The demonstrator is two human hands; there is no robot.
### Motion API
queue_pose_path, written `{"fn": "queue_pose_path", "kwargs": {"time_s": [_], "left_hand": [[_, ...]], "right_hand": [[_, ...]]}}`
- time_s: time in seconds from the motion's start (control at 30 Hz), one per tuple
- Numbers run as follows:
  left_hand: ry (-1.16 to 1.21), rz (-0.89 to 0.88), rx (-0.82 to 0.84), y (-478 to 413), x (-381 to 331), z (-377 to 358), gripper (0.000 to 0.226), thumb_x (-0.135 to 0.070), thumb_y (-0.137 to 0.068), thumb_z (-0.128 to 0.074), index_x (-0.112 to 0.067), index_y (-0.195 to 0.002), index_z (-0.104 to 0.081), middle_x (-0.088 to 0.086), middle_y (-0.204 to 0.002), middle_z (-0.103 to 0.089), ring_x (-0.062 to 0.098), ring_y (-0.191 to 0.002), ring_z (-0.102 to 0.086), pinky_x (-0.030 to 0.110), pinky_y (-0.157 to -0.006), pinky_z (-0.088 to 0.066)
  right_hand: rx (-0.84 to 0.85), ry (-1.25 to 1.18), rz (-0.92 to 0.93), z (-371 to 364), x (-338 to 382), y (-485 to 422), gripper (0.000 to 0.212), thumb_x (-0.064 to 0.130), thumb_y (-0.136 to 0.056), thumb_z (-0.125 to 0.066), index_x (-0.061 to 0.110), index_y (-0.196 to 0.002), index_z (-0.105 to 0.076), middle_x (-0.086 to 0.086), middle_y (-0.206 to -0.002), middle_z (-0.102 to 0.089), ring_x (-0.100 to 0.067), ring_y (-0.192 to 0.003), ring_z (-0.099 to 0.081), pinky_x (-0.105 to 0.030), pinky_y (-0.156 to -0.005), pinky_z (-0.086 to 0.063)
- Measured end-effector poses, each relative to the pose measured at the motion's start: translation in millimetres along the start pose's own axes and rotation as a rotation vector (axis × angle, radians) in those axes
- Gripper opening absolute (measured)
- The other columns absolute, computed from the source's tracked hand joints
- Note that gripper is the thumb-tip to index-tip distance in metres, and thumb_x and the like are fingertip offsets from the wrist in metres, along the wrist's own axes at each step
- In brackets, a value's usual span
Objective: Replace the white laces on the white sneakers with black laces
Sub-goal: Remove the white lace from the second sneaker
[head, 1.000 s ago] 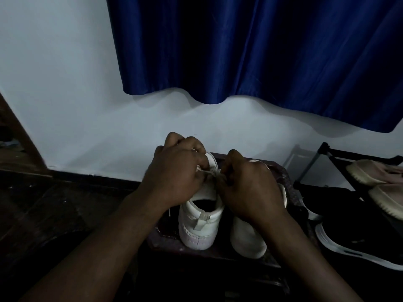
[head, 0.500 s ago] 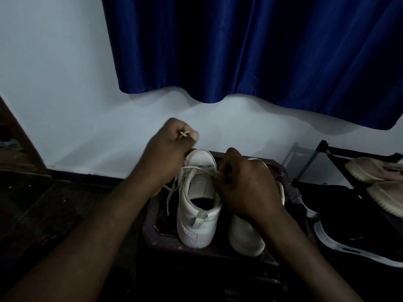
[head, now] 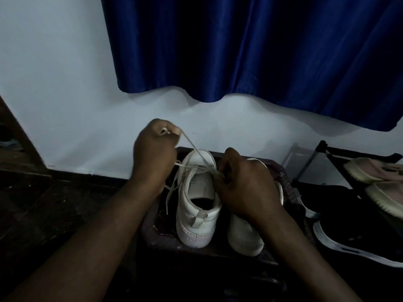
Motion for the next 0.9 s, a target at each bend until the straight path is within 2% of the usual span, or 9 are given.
{"fn": "queue_pose_path", "kwargs": {"time_s": [0.1,0.2,0.3,0.37,0.43,0.5,0.67,0.77,0.9], "left_hand": [[0.584,0.424,-0.167,-13,8,10,0.023,-0.003,-0.102,-0.054,-0.016,-0.084,-0.061,-0.002,-0.071,-0.052,0.007,-0.045,-0.042,0.020,-0.047,-0.039],[0.733,0.514,-0.258,-23,17,21,0.024,-0.004,-0.104,-0.052,-0.015,-0.084,-0.061,-0.001,-0.073,-0.055,0.010,-0.053,-0.049,0.025,-0.054,-0.045],[0.841,0.502,-0.084,-19,12,20,0.023,-0.003,-0.104,-0.050,-0.014,-0.086,-0.059,0.003,-0.081,-0.073,0.019,-0.067,-0.070,0.033,-0.071,-0.060],[0.912,0.494,0.132,-10,4,15,0.019,-0.003,-0.104,-0.046,-0.013,-0.090,-0.056,0.006,-0.077,-0.069,0.018,-0.060,-0.067,0.028,-0.062,-0.058],[0.701,0.363,0.283,-5,-3,10,0.017,-0.005,-0.102,-0.047,-0.015,-0.092,-0.056,0.000,-0.067,-0.053,0.011,-0.048,-0.045,0.022,-0.047,-0.040],[0.158,0.056,0.353,-1,-9,8,0.009,-0.014,-0.097,-0.061,-0.023,-0.095,-0.062,-0.007,-0.065,-0.051,0.009,-0.048,-0.042,0.023,-0.045,-0.038],[-0.759,-0.494,0.617,16,-2,-3,0.024,-0.024,-0.085,-0.073,-0.040,-0.103,-0.073,-0.008,-0.095,-0.051,0.014,-0.088,-0.059,0.029,-0.075,-0.046],[-0.810,-0.540,0.537,15,7,-6,0.024,-0.017,-0.087,-0.070,-0.035,-0.101,-0.074,-0.008,-0.095,-0.048,0.018,-0.088,-0.057,0.029,-0.074,-0.043],[-0.528,-0.442,0.346,11,10,-9,0.012,-0.019,-0.079,-0.083,-0.024,-0.078,-0.073,-0.010,-0.083,-0.056,0.006,-0.077,-0.059,0.016,-0.065,-0.039]], "right_hand": [[-0.003,0.007,0.001,-1,0,1,0.015,0.033,-0.079,-0.057,0.028,-0.087,-0.046,0.004,-0.069,-0.061,-0.031,-0.072,-0.059,-0.040,-0.063,-0.047],[-0.001,0.005,-0.003,-1,0,1,0.015,0.030,-0.081,-0.059,0.027,-0.088,-0.046,0.005,-0.069,-0.060,-0.030,-0.072,-0.059,-0.039,-0.064,-0.047],[0.001,0.008,-0.008,-1,2,0,0.016,0.030,-0.080,-0.060,0.028,-0.087,-0.046,0.006,-0.068,-0.059,-0.029,-0.072,-0.059,-0.039,-0.064,-0.047],[0.001,0.005,-0.011,-1,2,-1,0.016,0.030,-0.080,-0.061,0.028,-0.086,-0.046,0.006,-0.067,-0.059,-0.027,-0.071,-0.060,-0.039,-0.064,-0.048],[0.005,-0.001,-0.010,0,2,-1,0.017,0.031,-0.080,-0.062,0.028,-0.087,-0.047,0.006,-0.068,-0.060,-0.027,-0.072,-0.060,-0.040,-0.063,-0.049],[0.007,-0.006,-0.008,1,3,-1,0.018,0.032,-0.080,-0.063,0.029,-0.088,-0.046,0.006,-0.070,-0.060,-0.028,-0.073,-0.060,-0.040,-0.063,-0.049],[-0.002,-0.028,0.001,1,4,0,0.019,0.032,-0.082,-0.065,0.029,-0.089,-0.047,0.005,-0.072,-0.062,-0.030,-0.075,-0.062,-0.041,-0.064,-0.050],[-0.003,-0.031,0.005,1,4,0,0.019,0.032,-0.082,-0.065,0.028,-0.090,-0.048,0.005,-0.072,-0.063,-0.029,-0.076,-0.063,-0.040,-0.064,-0.049],[0.001,-0.033,-0.012,2,4,0,0.020,0.034,-0.084,-0.066,0.028,-0.090,-0.048,0.006,-0.071,-0.061,-0.028,-0.076,-0.062,-0.040,-0.065,-0.050]]}}
Point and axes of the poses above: each hand's wrist, its own y-axis away from the middle knuckle, its own z-axis out of the back of the hand, x = y × z, the point moved 1 cm from there along -y, towards the middle knuckle
